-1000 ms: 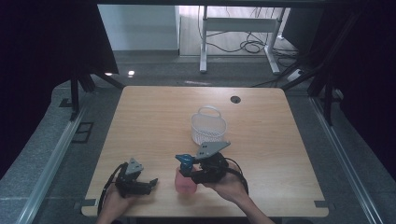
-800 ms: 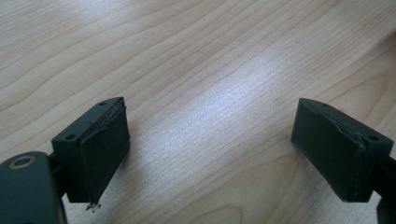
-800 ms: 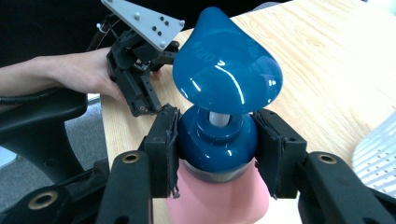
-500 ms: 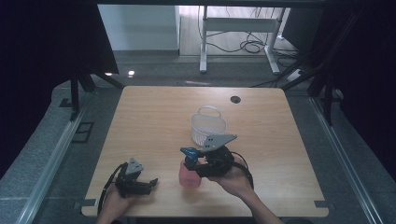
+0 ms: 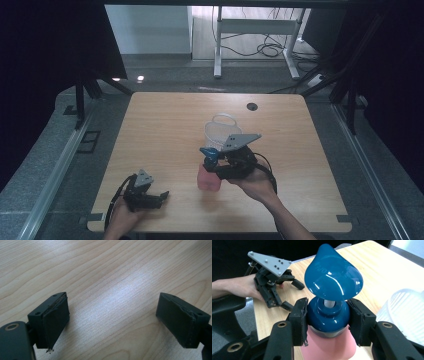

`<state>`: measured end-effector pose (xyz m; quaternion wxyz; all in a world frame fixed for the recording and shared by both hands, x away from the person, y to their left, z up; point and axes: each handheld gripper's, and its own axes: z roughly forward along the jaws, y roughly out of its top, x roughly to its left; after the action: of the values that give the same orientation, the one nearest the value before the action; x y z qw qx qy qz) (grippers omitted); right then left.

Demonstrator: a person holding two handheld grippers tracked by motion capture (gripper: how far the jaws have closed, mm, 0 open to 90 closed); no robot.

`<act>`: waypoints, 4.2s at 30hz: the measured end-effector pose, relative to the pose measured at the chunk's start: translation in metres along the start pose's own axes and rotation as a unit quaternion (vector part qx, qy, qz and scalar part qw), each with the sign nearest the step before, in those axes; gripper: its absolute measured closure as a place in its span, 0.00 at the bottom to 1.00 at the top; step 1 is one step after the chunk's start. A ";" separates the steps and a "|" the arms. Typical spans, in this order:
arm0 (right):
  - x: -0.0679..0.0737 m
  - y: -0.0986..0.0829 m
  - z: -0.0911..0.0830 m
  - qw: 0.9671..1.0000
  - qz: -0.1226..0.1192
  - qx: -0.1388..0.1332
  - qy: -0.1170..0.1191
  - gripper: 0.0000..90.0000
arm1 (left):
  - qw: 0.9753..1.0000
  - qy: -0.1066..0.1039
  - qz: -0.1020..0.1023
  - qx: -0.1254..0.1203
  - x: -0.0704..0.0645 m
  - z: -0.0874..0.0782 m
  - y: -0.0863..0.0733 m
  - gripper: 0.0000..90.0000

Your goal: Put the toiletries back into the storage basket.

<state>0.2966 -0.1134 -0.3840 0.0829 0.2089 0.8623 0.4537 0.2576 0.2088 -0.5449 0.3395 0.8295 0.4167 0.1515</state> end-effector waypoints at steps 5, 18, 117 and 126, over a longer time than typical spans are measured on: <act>-0.007 0.006 -0.004 1.000 0.002 -0.001 -0.008 0.59 | 1.000 0.000 0.000 0.000 0.000 0.000 0.000 0.12; -0.024 0.023 -0.018 0.999 0.009 -0.009 -0.030 0.59 | 1.000 0.000 0.000 0.000 0.000 0.000 0.000 0.12; -0.117 0.018 0.039 0.988 0.035 0.003 -0.147 0.59 | 1.000 0.000 -0.001 0.001 0.000 0.000 0.000 0.12; -0.119 0.009 0.048 0.989 0.035 0.010 -0.146 0.59 | 1.000 0.000 0.000 0.000 0.000 0.000 0.000 0.12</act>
<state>0.4218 -0.1243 -0.4094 0.1898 0.3040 0.8378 0.4119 0.2573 0.2087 -0.5450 0.3394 0.8295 0.4169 0.1513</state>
